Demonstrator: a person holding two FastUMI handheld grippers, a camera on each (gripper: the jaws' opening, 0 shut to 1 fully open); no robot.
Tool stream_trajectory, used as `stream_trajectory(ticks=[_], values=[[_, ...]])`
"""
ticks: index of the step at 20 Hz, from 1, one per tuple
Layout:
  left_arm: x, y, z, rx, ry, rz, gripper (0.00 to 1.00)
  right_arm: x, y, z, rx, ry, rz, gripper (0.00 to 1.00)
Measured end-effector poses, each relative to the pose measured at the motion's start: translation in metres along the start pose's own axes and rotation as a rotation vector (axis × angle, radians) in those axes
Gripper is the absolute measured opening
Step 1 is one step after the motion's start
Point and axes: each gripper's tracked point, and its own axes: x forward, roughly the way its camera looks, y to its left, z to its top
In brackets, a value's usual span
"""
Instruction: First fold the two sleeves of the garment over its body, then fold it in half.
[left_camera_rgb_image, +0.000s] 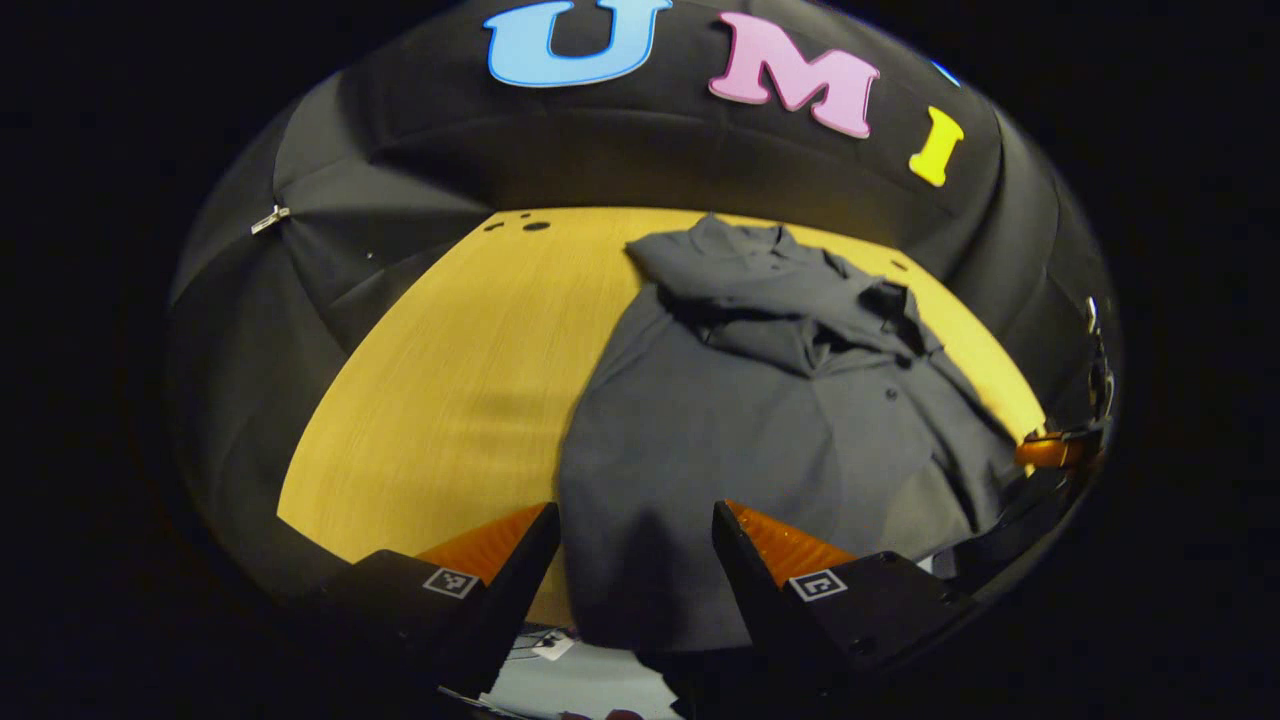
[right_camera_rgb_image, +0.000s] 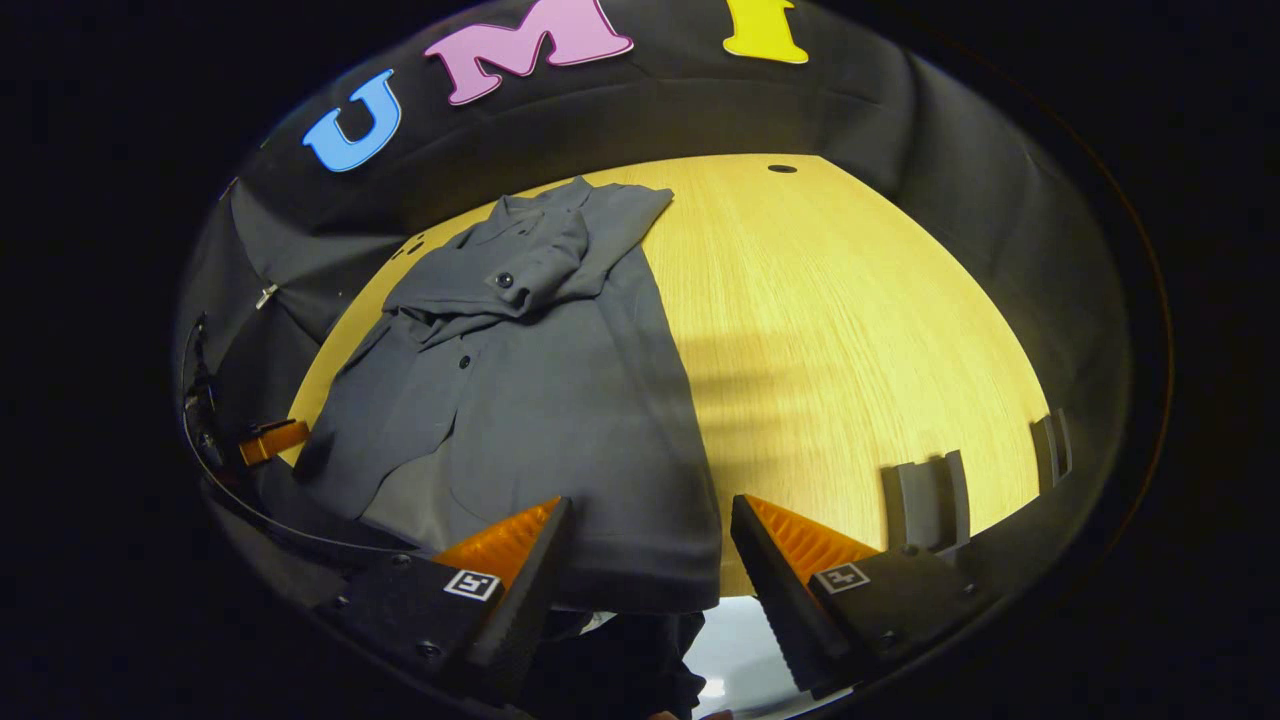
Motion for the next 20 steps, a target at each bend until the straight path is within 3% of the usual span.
stream_trajectory(ticks=[5, 9, 15, 17, 18, 20], values=[[0.006, 0.002, -0.036, -0.010, 0.088, -0.011, 0.96, 0.008, 0.005, -0.012, 0.005, 0.027, -0.009, 0.97], [0.013, -0.008, -0.032, 0.041, 0.099, -0.010, 0.98, 0.013, 0.010, -0.014, -0.012, 0.032, -0.019, 0.98], [0.021, -0.023, -0.027, 0.029, 0.126, 0.000, 0.97, 0.023, 0.008, -0.016, -0.158, 0.036, -0.114, 0.94], [0.021, -0.036, -0.026, 0.077, 0.127, -0.045, 0.88, 0.027, 0.010, -0.013, -0.149, 0.026, -0.109, 0.95], [0.019, -0.043, -0.025, 0.122, 0.124, -0.088, 0.67, 0.032, 0.012, -0.009, -0.159, 0.025, -0.092, 0.98], [0.030, -0.058, -0.016, 0.155, 0.117, -0.123, 0.27, 0.039, 0.021, 0.000, -0.121, 0.028, -0.041, 0.33]])
